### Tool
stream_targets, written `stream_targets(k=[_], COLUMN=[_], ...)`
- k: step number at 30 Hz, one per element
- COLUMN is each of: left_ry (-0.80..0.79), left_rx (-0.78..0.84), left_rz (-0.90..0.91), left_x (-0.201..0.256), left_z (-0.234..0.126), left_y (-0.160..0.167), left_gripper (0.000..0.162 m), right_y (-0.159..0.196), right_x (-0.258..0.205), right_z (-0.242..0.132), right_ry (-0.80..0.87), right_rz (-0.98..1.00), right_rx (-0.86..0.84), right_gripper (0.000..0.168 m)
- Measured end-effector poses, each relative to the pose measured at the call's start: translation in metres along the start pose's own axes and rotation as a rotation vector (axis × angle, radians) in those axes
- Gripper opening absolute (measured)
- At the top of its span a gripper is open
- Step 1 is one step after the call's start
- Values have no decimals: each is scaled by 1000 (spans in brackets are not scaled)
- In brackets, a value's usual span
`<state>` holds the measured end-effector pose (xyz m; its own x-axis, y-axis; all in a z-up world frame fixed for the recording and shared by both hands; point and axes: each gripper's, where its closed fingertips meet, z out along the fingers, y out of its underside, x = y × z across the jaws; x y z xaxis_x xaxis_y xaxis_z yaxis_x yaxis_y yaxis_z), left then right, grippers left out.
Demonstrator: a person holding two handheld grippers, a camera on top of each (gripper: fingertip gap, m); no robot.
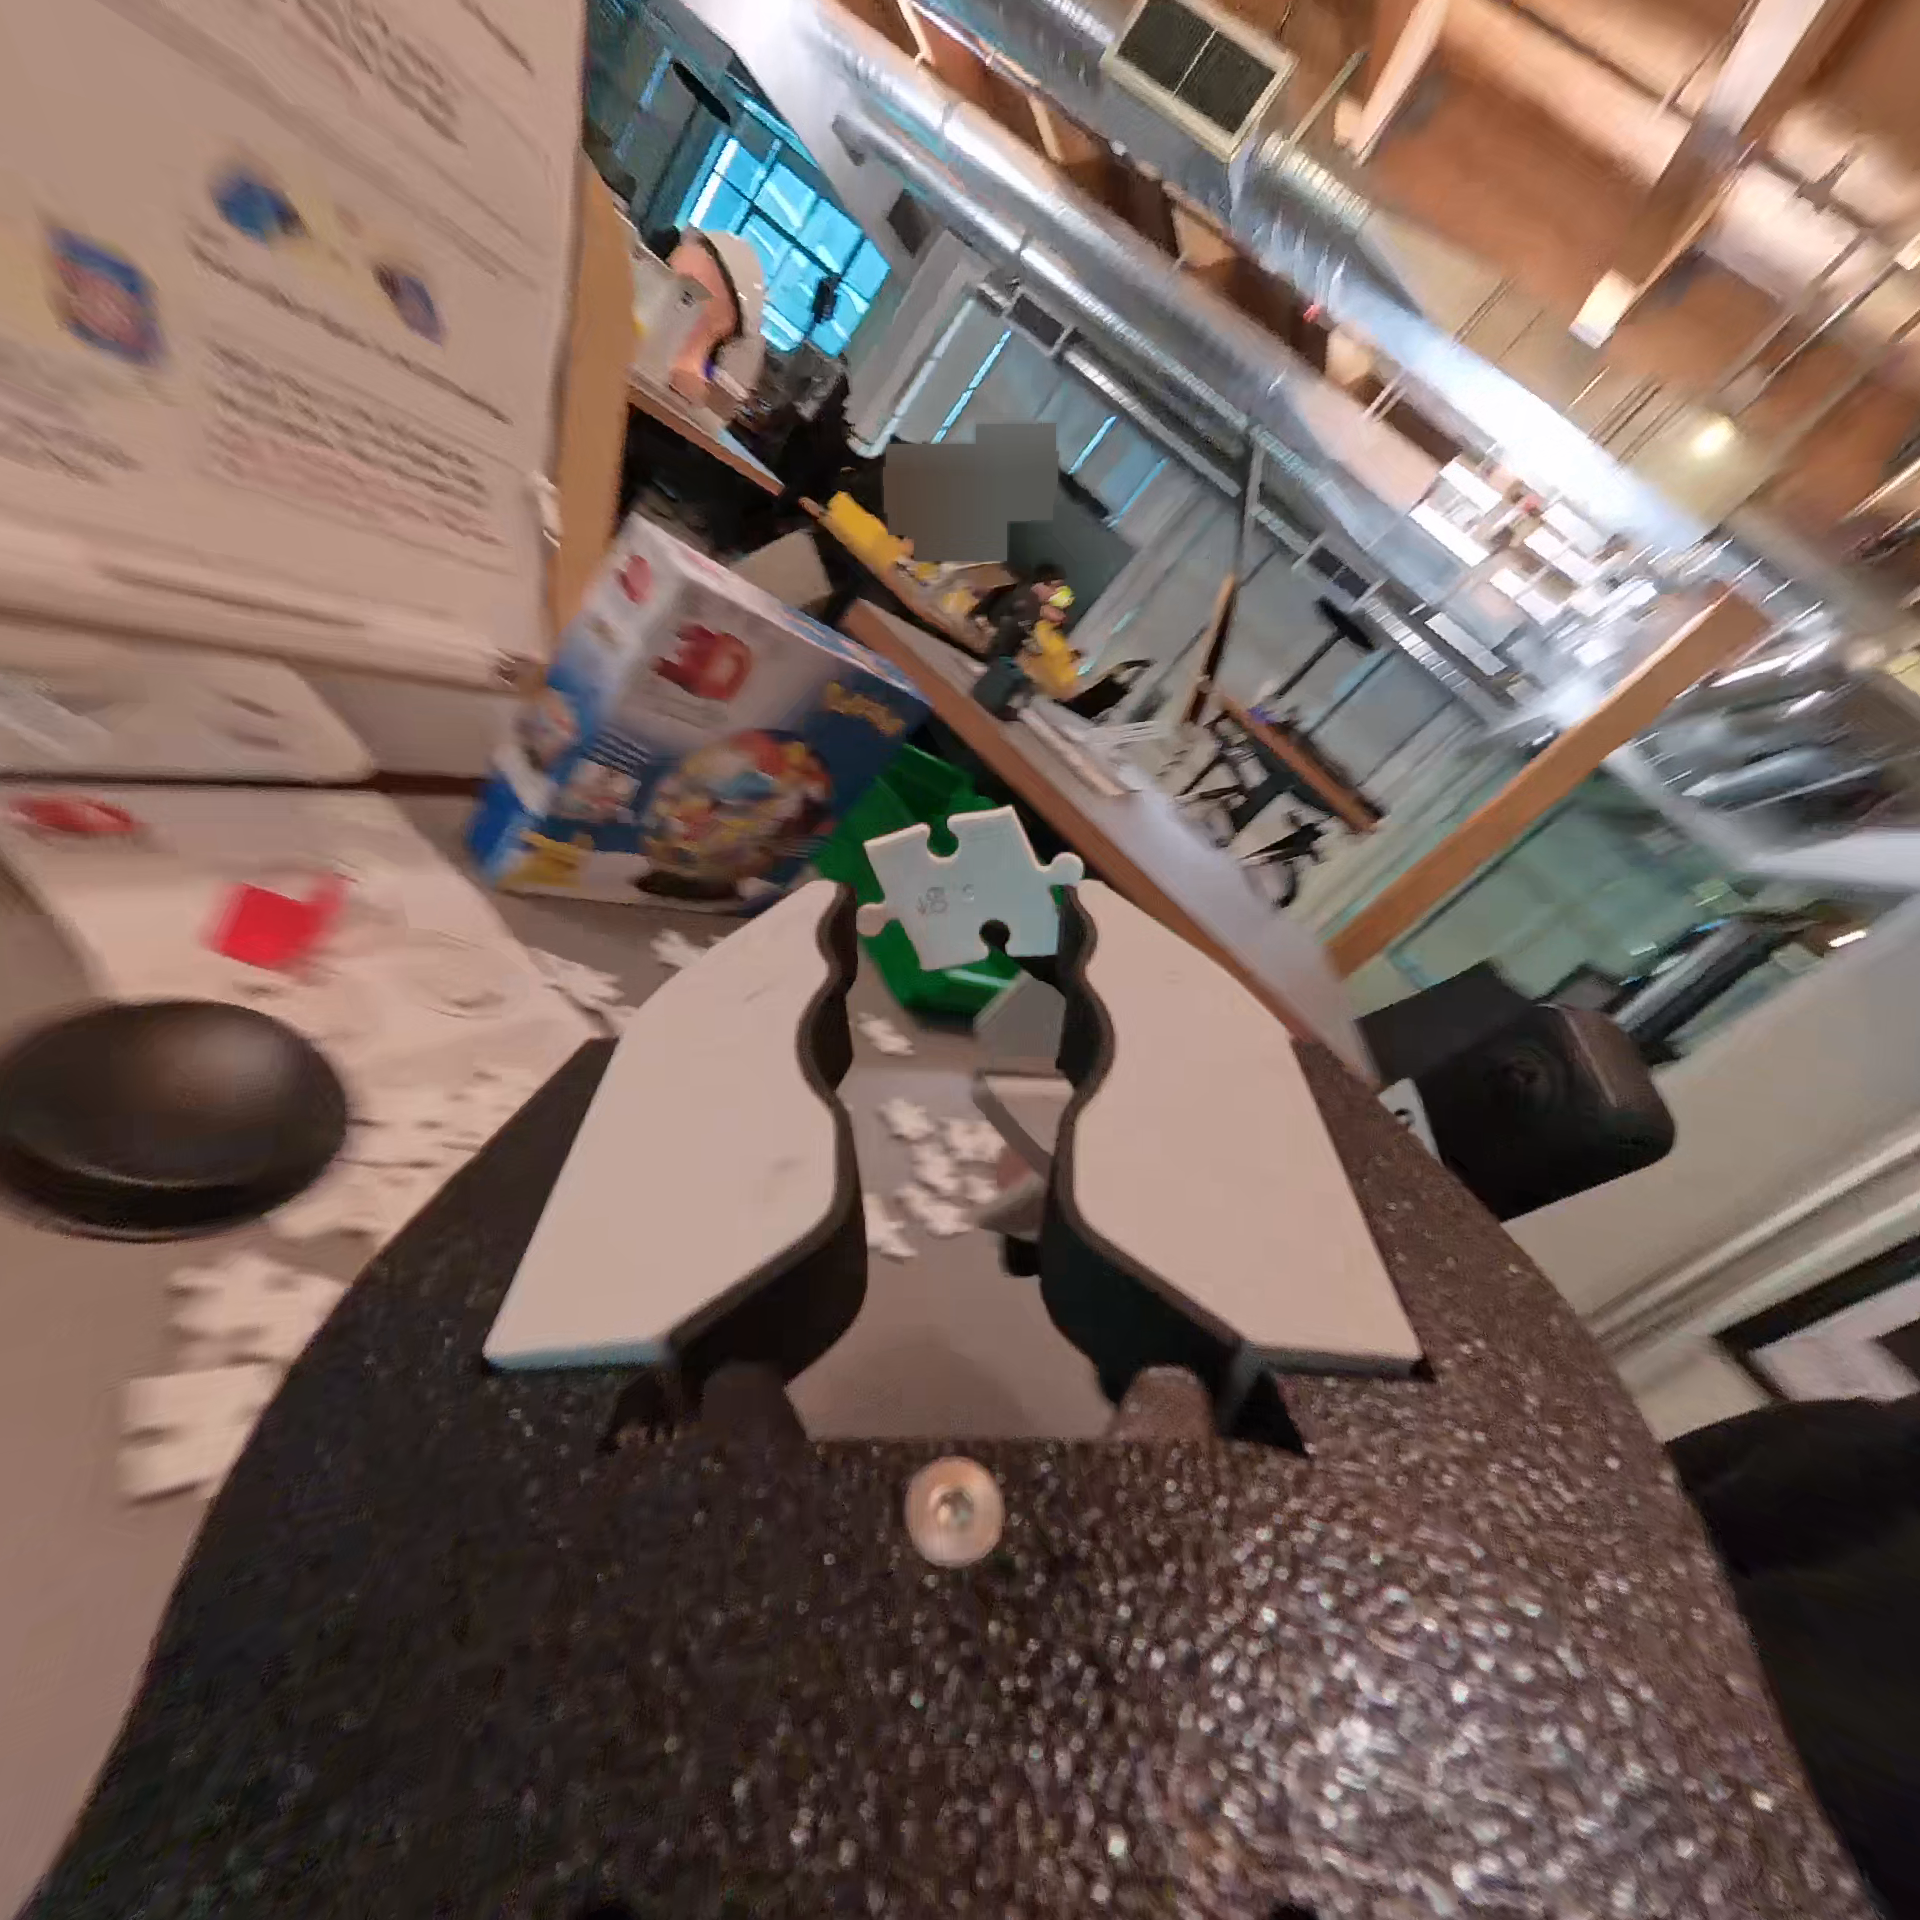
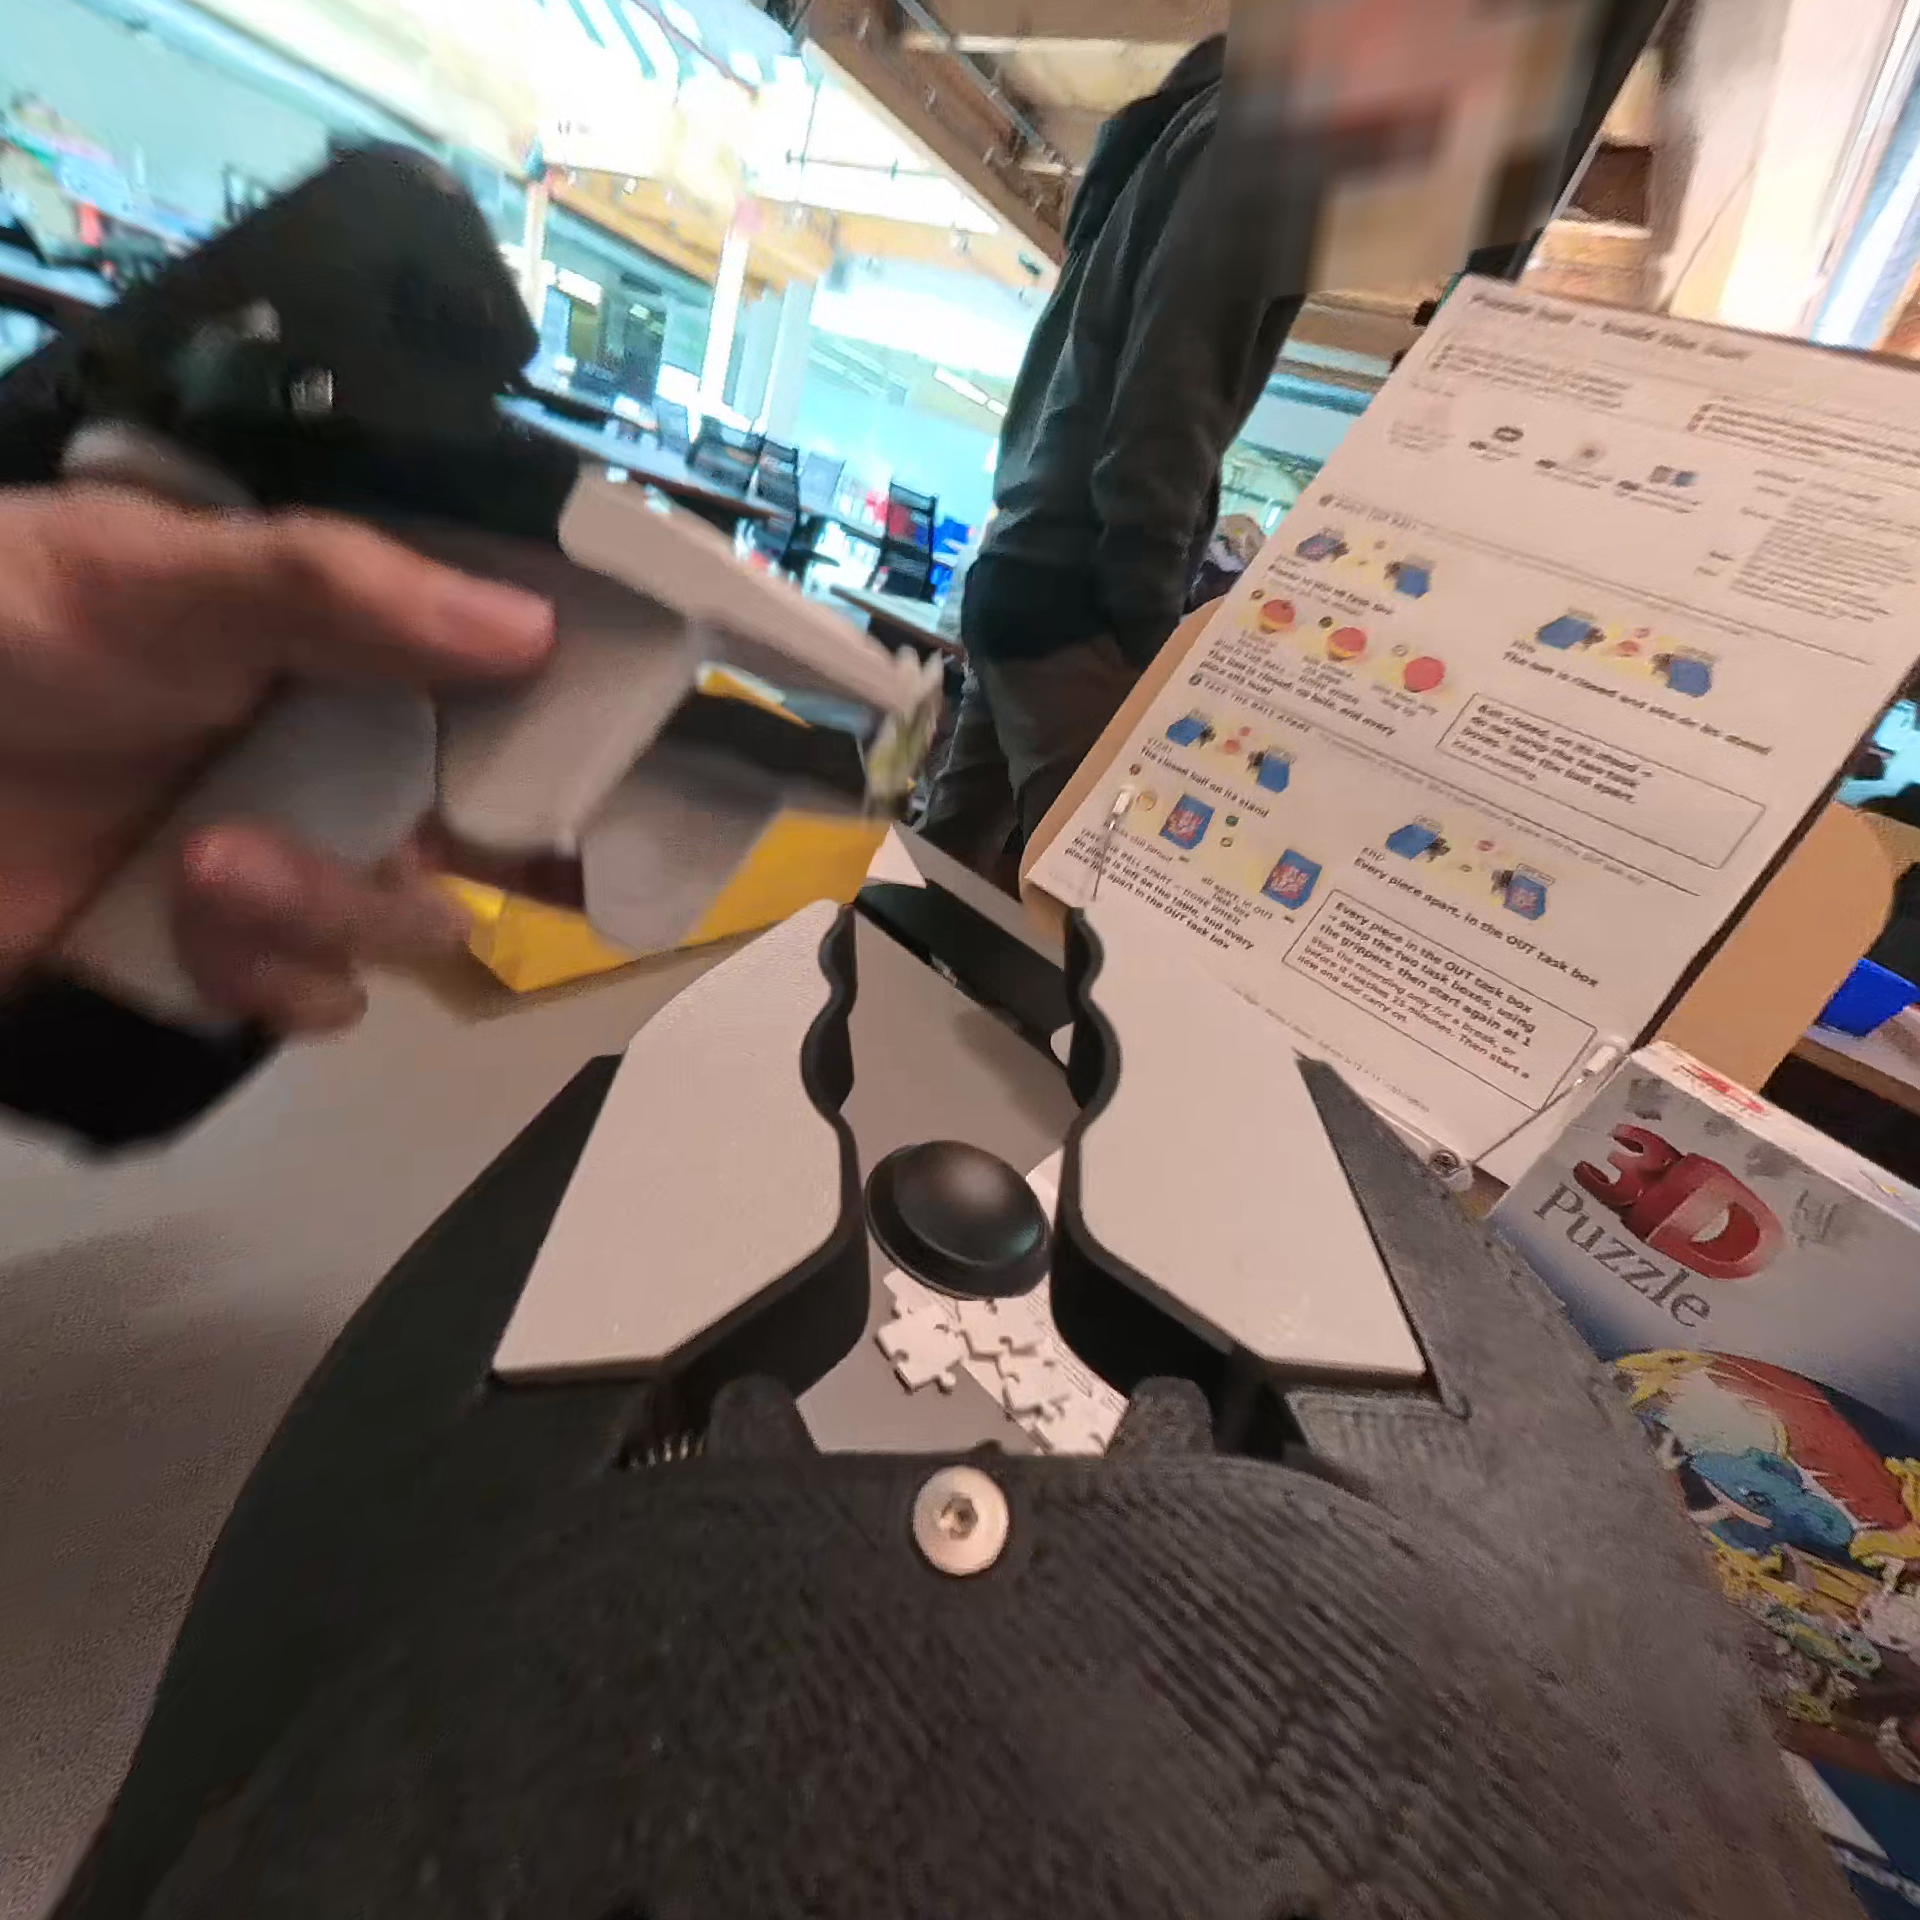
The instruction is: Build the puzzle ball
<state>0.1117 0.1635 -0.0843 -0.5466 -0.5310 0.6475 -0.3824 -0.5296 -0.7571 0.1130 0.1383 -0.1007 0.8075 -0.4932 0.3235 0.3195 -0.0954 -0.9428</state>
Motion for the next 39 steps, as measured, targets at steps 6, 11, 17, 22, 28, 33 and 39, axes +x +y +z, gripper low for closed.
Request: stream_targets(k=[6, 11, 17, 22, 28, 33, 39], left_ry=[61, 46, 14, -58, -126, -120, -93], left_rx=[-31, -42, -38, -84, -196, -242, -337], left_rz=[-151, -159, -69, 170, 300, 297, 353], left_x=[13, 11, 5, -4, -26, -32, -25], left_z=[32, 37, 30, 16, 1, 2, 4], left_y=[41, 49, 50, 48, 69, 89, 115], left_gripper=[36, 36, 45, 58, 55, 50, 49], right_y=[2, 7, 19, 64, 118, 165, 205], right_x=[8, 9, 9, 56, 155, 203, 198], right_z=[-15, -20, -35, -97, -217, -269, -258], right_ry=[16, 23, -108, -117, 107, 244, 158], right_rz=[41, 37, 187, 406, 738, 860, 1068], right_rx=[20, 16, -58, -290, -502, -656, -741], right_gripper=[21, 2, 2, 2, 2, 2, 2])
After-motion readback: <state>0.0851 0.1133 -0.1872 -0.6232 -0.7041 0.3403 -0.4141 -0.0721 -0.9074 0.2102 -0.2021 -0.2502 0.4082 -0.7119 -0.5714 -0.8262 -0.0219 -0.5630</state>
